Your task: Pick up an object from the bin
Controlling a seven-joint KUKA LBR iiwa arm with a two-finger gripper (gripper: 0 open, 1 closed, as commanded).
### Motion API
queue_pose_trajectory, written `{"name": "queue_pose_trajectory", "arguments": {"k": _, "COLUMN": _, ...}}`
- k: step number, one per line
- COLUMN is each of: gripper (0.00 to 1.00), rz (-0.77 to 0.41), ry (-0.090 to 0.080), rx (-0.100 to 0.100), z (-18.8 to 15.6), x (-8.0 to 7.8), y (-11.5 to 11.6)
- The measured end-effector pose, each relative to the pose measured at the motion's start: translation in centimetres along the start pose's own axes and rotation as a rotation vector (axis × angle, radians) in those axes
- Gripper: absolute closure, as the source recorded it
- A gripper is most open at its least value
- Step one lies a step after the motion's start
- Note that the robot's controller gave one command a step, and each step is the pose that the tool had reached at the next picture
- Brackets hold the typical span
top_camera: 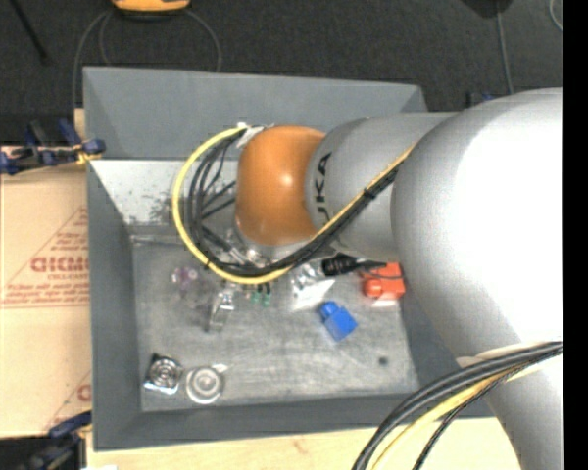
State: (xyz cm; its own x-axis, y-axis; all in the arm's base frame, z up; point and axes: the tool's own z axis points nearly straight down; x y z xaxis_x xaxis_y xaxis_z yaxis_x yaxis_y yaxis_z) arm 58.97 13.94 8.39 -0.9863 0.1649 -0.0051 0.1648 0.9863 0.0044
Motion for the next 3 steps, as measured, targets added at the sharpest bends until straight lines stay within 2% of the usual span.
{"name": "queue_pose_trajectory", "arguments": {"k": 1, "gripper": 0.00, "rz": 0.062, "ry": 0.001, "rx": 0.001, "z": -1.7, "x": 0.6, "y": -0.2}}
{"name": "queue_pose_trajectory", "arguments": {"k": 2, "gripper": 0.00, "rz": 0.215, "ry": 0.000, "rx": 0.001, "z": -3.4, "x": 0.6, "y": -0.5}}
{"name": "queue_pose_trajectory", "arguments": {"k": 3, "gripper": 0.00, "rz": 0.428, "ry": -0.002, "rx": 0.000, "z": 0.8, "x": 1.5, "y": 0.3}}
